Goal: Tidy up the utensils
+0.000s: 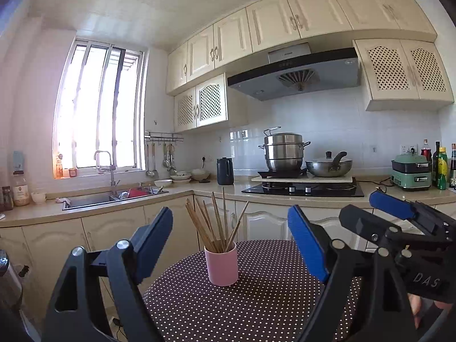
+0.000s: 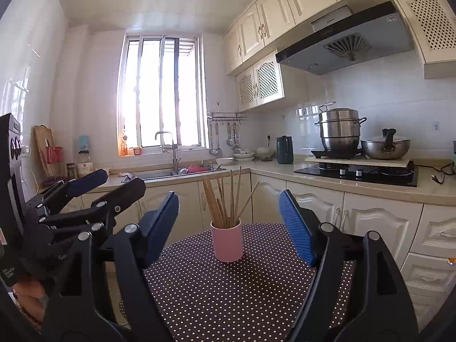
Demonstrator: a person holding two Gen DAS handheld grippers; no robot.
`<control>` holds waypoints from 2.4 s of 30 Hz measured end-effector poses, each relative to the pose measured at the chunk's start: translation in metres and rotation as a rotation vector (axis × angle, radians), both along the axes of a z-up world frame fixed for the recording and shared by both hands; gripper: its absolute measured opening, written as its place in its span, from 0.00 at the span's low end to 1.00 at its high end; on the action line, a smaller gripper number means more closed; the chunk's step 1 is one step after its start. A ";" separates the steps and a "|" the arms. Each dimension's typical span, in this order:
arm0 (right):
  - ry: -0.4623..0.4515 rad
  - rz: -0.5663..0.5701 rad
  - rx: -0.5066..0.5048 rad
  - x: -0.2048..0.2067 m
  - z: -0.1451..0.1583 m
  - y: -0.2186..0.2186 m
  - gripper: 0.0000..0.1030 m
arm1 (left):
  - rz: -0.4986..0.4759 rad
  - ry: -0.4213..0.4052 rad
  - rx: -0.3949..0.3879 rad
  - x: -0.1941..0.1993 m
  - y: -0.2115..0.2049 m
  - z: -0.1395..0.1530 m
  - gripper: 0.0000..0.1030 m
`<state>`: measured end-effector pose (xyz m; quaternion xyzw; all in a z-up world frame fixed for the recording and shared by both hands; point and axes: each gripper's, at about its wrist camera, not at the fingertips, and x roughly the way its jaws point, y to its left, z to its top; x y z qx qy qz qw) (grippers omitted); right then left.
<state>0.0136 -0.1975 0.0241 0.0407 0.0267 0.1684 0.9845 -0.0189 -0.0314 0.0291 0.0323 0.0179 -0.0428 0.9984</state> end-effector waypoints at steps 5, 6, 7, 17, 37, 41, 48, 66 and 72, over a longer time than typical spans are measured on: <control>-0.017 -0.026 -0.011 -0.029 -0.001 -0.002 0.76 | -0.010 -0.004 -0.029 -0.026 -0.003 0.001 0.79; -0.020 -0.028 -0.014 -0.034 -0.001 -0.002 0.76 | -0.011 -0.004 -0.029 -0.030 -0.004 0.001 0.79; -0.025 -0.031 -0.018 -0.040 -0.001 -0.001 0.76 | -0.012 -0.006 -0.029 -0.036 -0.004 0.001 0.79; -0.093 -0.094 -0.057 -0.087 0.015 0.002 0.83 | -0.022 -0.019 -0.040 -0.074 -0.002 0.013 0.79; -0.137 -0.175 -0.110 -0.111 0.028 0.006 0.87 | -0.012 -0.064 -0.046 -0.102 -0.001 0.028 0.79; -0.130 -0.169 -0.106 -0.110 0.028 0.005 0.87 | -0.009 -0.067 -0.041 -0.104 -0.002 0.028 0.79; -0.124 -0.164 -0.093 -0.109 0.028 0.003 0.87 | 0.001 -0.070 -0.033 -0.104 -0.003 0.029 0.79; -0.115 -0.158 -0.087 -0.109 0.025 0.005 0.87 | 0.004 -0.076 -0.034 -0.103 -0.002 0.029 0.79; -0.110 -0.158 -0.084 -0.109 0.023 0.006 0.87 | 0.005 -0.076 -0.032 -0.104 -0.002 0.028 0.79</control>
